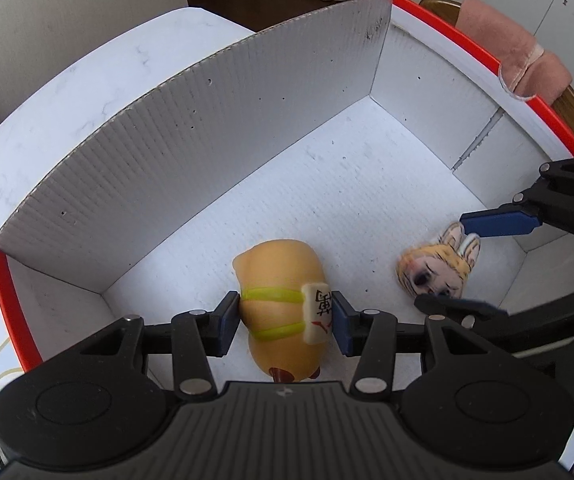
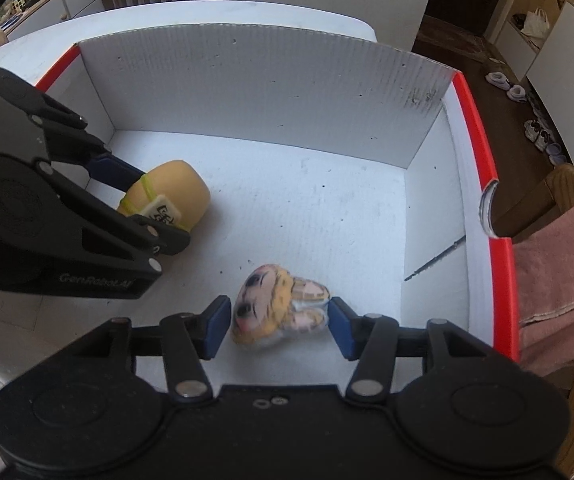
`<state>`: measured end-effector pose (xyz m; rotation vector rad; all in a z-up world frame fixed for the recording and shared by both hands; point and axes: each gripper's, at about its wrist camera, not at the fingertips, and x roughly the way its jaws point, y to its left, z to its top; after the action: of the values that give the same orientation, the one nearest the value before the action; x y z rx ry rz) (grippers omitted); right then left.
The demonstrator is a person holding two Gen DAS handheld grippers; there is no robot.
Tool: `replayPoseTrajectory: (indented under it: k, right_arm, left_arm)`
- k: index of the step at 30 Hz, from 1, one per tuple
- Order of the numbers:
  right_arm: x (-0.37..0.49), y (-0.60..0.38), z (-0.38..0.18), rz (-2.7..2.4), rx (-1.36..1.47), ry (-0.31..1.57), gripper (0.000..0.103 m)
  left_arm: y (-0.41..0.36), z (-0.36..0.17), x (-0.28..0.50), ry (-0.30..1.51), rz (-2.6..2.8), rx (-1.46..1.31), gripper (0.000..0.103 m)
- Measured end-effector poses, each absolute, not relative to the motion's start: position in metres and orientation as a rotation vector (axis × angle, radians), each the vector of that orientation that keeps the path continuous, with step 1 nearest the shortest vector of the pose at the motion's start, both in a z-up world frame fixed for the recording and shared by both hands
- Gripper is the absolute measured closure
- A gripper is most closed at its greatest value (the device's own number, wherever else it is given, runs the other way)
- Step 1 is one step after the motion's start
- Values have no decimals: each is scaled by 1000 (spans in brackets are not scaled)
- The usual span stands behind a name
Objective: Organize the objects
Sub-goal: 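Open the left tool releasing the sausage toy while the right tool releases the bunny, then withdraw both tools from the shoebox back toward the pile of items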
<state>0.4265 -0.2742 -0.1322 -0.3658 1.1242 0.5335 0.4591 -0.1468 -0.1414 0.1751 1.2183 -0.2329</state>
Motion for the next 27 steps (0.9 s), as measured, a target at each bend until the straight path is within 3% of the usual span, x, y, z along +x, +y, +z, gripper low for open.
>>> replayPoseTrajectory:
  k: [2, 4, 13, 27]
  right_arm:
    - [428, -275, -131, 538, -360, 1121, 39]
    - [427, -277, -127, 542, -348, 1111, 33]
    - [418, -285, -110, 545, -325, 1064, 33]
    - [370, -295, -49, 548, -219, 951, 31]
  left_arm:
    - [-145, -139, 459, 1207, -227, 171, 53]
    - [-143, -133, 458, 1189, -224, 171, 37]
    - [-132, -96, 440, 1074, -230, 116, 36]
    - [-86, -31, 349, 859, -232, 72, 36]
